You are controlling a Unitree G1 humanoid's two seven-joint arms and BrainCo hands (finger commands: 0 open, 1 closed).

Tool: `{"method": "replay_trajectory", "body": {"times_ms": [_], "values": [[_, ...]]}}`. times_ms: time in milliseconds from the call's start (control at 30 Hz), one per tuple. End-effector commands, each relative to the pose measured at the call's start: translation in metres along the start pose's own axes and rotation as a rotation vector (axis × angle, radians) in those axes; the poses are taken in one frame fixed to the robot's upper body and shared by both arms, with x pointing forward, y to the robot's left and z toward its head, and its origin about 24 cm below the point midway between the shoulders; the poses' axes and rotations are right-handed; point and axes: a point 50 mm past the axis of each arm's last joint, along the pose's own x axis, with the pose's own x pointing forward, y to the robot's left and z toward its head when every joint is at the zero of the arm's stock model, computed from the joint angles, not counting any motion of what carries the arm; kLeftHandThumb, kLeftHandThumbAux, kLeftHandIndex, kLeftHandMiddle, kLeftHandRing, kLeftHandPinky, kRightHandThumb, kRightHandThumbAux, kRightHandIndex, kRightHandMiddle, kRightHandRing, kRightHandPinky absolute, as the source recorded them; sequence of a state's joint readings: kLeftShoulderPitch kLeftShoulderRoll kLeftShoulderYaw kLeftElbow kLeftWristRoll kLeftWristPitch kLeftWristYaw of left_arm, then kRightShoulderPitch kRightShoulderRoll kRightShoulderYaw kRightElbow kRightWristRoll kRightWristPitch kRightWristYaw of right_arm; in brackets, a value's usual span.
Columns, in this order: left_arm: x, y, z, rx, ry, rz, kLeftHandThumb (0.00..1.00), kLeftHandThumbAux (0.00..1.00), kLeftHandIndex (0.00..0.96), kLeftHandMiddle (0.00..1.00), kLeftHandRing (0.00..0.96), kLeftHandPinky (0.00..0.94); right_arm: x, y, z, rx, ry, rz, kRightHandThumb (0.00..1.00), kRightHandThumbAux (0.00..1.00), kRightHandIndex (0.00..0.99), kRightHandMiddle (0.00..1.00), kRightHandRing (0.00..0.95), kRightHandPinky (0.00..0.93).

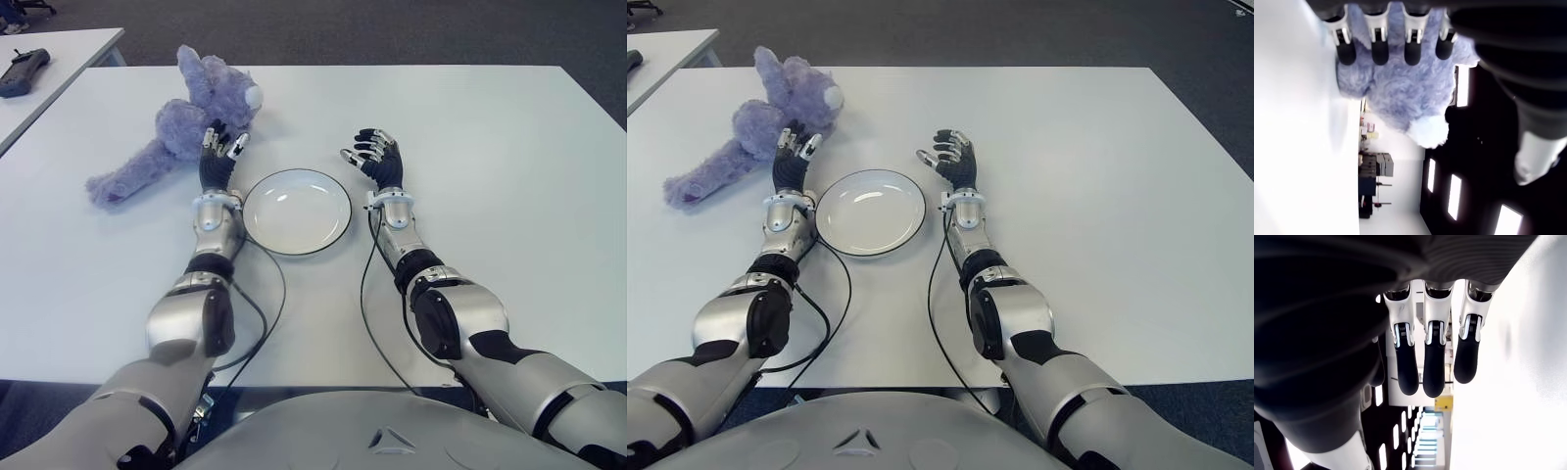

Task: Put the doll into the plate.

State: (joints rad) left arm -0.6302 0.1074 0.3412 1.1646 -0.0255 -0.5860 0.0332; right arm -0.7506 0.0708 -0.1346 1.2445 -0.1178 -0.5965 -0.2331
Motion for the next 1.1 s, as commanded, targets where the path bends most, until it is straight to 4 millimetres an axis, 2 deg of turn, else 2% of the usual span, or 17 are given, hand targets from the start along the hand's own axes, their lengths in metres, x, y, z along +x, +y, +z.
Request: {"method": "replay_trajectory", "body": {"times_ms": [33, 167, 267, 400, 600, 867, 1100], "values": [[-0.108, 0.04, -0.097, 0.129, 0.308, 0.166, 0.028, 0.636, 0.012, 0.059, 0.058, 0.042, -0.076, -0.007, -0.092, -0.037, 0.4, -0.014, 0.121, 0.892, 0.311, 0.345, 0.345, 0.332], [-0.11, 0.051, -0.09, 0.196, 0.233, 0.204, 0.051, 0.657, 0.0, 0.038, 0.032, 0.0, -0.076, -0.006, -0.092, -0.035, 0.402, -0.013, 0.118, 0.896, 0.312, 0.347, 0.348, 0.332], [-0.11, 0.052, -0.087, 0.212, 0.208, 0.229, 0.072, 0.667, 0.0, 0.028, 0.022, 0.006, -0.076, -0.006, -0.092, -0.029, 0.404, -0.014, 0.117, 0.899, 0.311, 0.346, 0.347, 0.329], [-0.112, 0.048, -0.076, 0.223, 0.09, 0.273, 0.104, 0.667, 0.0, 0.02, 0.016, 0.014, -0.076, -0.005, -0.092, -0.024, 0.408, -0.018, 0.119, 0.903, 0.311, 0.347, 0.352, 0.354], [-0.117, 0.054, -0.067, 0.253, -0.001, 0.337, 0.144, 0.666, 0.0, 0.013, 0.012, 0.022, -0.076, -0.004, -0.092, -0.022, 0.41, -0.02, 0.125, 0.9, 0.313, 0.35, 0.355, 0.34], [-0.108, 0.072, -0.039, 0.273, -0.159, 0.435, 0.199, 0.691, 0.0, 0.003, 0.006, 0.021, -0.076, -0.003, -0.092, -0.027, 0.407, -0.017, 0.124, 0.894, 0.314, 0.351, 0.354, 0.337], [-0.104, 0.079, -0.023, 0.336, -0.262, 0.482, 0.231, 0.659, 0.0, 0.0, 0.0, 0.016, -0.076, -0.002, -0.092, -0.028, 0.405, -0.013, 0.129, 0.885, 0.311, 0.351, 0.355, 0.35]]}}
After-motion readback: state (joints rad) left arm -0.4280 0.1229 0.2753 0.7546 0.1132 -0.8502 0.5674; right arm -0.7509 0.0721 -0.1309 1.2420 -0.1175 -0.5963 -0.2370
